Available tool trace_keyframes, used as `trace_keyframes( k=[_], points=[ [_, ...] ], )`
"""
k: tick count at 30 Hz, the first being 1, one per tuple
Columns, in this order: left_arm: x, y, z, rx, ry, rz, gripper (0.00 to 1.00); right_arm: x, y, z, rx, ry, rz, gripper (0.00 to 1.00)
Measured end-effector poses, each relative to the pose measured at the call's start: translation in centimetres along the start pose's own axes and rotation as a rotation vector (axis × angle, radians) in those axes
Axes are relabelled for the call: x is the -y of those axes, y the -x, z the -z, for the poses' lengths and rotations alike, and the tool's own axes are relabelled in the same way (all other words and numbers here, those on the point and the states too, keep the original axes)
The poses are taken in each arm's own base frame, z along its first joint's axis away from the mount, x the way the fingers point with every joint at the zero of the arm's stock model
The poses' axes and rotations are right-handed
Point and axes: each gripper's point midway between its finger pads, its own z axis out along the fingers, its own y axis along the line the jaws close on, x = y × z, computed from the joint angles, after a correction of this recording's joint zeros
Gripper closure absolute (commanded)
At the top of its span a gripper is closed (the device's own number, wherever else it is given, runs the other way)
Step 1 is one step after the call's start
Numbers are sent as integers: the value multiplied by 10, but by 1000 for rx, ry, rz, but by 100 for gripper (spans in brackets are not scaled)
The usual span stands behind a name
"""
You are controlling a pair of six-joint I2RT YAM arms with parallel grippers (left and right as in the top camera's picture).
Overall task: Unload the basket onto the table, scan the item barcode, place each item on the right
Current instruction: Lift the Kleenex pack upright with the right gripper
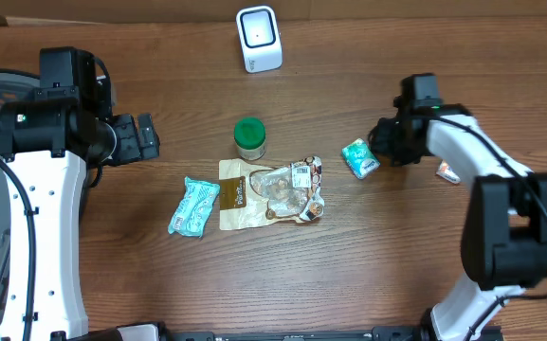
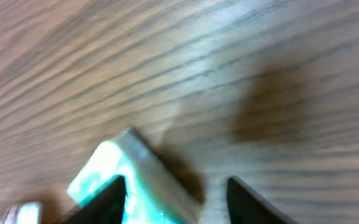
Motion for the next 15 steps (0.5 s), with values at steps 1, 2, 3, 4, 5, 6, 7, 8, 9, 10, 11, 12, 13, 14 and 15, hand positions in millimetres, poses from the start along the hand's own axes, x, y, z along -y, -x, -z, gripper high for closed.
trace_keyframes(
  k=[1, 2, 3, 4, 5, 6, 7, 8, 9, 10, 11, 12, 13, 14, 15],
  points=[
    [0, 0, 0, 0, 0, 0, 0, -1, 2, 8, 4, 30, 6, 41],
    [0, 0, 0, 0, 0, 0, 0, -3, 4, 16, 10, 61, 13, 42],
    [0, 0, 0, 0, 0, 0, 0, -5, 5, 23, 15, 87, 25, 43],
    [0, 0, 0, 0, 0, 0, 1, -7, 5, 29, 17, 110, 46, 44],
    [0, 0, 0, 0, 0, 0, 0, -8, 6, 34, 22, 131, 73, 45],
    [0, 0, 0, 0, 0, 0, 0, -11, 6, 37, 23, 149, 104, 46],
    [0, 0, 0, 0, 0, 0, 0, -13, 4, 37, 18, 160, 130, 48],
    [0, 0, 0, 0, 0, 0, 0, -15, 2, 36, 14, 171, 161, 49],
    [0, 0, 0, 0, 0, 0, 1, -16, -2, 34, 6, 179, 184, 51],
    [0, 0, 0, 0, 0, 0, 0, -17, -6, 32, -3, 185, 201, 51],
    [0, 0, 0, 0, 0, 0, 1, -17, -10, 29, -11, 189, 218, 52],
    [0, 0, 0, 0, 0, 0, 1, -16, -13, 27, -16, 191, 230, 53],
    [0, 0, 0, 0, 0, 0, 1, -14, -17, 24, -24, 189, 236, 54],
    [0, 0, 0, 0, 0, 0, 0, -12, -22, 20, -33, 188, 241, 55],
    [0, 0, 0, 0, 0, 0, 1, -9, -26, 17, -42, 185, 246, 56]
  ],
)
